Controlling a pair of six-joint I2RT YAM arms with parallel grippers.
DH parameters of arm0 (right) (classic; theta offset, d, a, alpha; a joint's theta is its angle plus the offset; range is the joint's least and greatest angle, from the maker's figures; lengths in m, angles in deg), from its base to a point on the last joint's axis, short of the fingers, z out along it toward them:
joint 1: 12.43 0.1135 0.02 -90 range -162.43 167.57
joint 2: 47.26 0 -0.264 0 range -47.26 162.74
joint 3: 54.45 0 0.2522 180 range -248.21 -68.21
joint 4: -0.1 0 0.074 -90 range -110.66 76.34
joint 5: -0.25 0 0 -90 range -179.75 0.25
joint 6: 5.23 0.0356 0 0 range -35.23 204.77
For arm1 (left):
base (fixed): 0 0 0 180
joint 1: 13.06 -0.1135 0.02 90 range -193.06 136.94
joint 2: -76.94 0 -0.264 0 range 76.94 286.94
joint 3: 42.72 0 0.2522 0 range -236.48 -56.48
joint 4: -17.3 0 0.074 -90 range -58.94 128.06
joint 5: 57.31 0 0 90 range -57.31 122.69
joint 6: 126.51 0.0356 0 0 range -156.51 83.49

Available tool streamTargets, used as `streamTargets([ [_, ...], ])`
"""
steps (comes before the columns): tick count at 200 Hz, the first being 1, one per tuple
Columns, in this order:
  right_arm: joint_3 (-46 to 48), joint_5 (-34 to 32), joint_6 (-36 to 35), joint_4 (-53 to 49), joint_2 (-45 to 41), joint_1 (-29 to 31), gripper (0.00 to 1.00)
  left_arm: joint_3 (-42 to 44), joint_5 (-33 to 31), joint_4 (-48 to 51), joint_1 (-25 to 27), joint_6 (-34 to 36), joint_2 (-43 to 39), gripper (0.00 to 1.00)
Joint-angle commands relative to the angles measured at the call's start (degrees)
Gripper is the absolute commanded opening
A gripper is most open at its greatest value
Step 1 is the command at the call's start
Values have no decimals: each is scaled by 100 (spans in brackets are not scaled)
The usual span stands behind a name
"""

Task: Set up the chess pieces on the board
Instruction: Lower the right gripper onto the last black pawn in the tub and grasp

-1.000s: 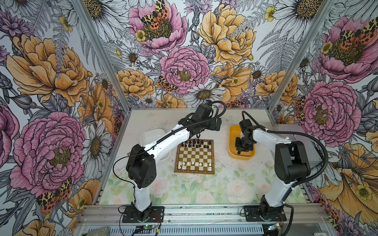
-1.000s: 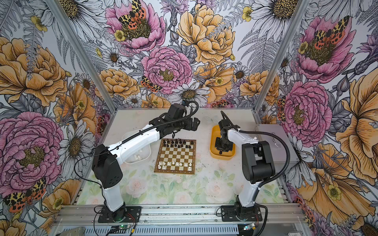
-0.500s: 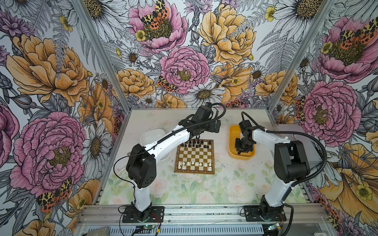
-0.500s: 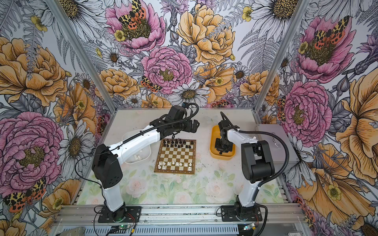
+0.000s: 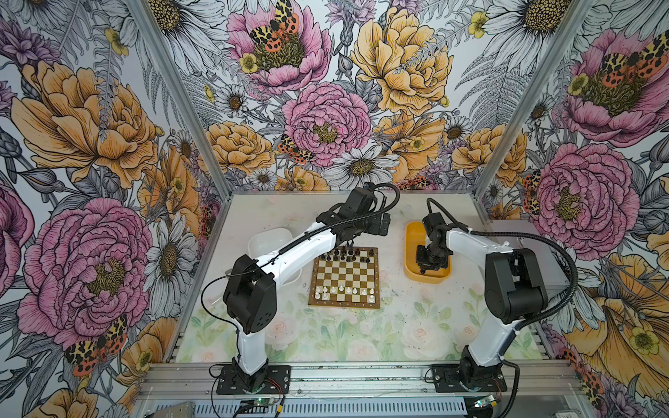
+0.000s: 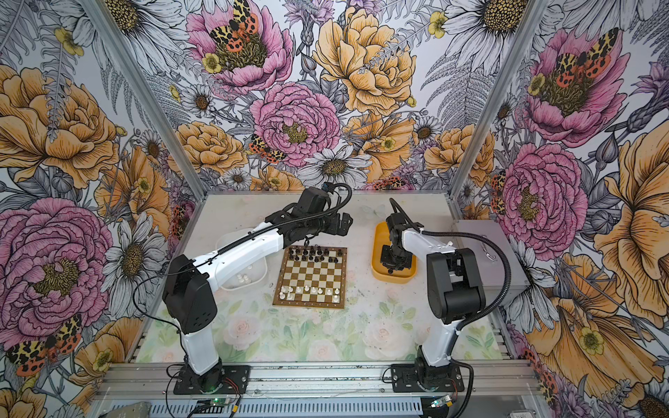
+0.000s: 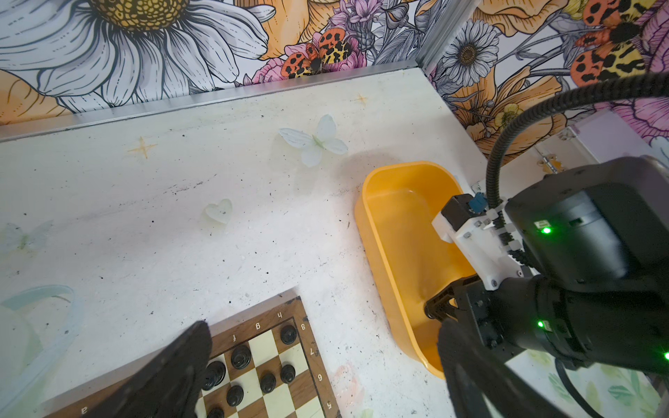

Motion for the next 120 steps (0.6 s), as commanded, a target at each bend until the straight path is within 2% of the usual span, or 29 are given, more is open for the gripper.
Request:
streamTargets([
  [1, 72, -76, -58, 24, 45, 49, 21, 45, -78, -99, -23, 62, -175, 99],
  [120, -107, -181, -46, -78, 124, 40, 6, 26, -98, -97, -38, 69, -175, 99],
])
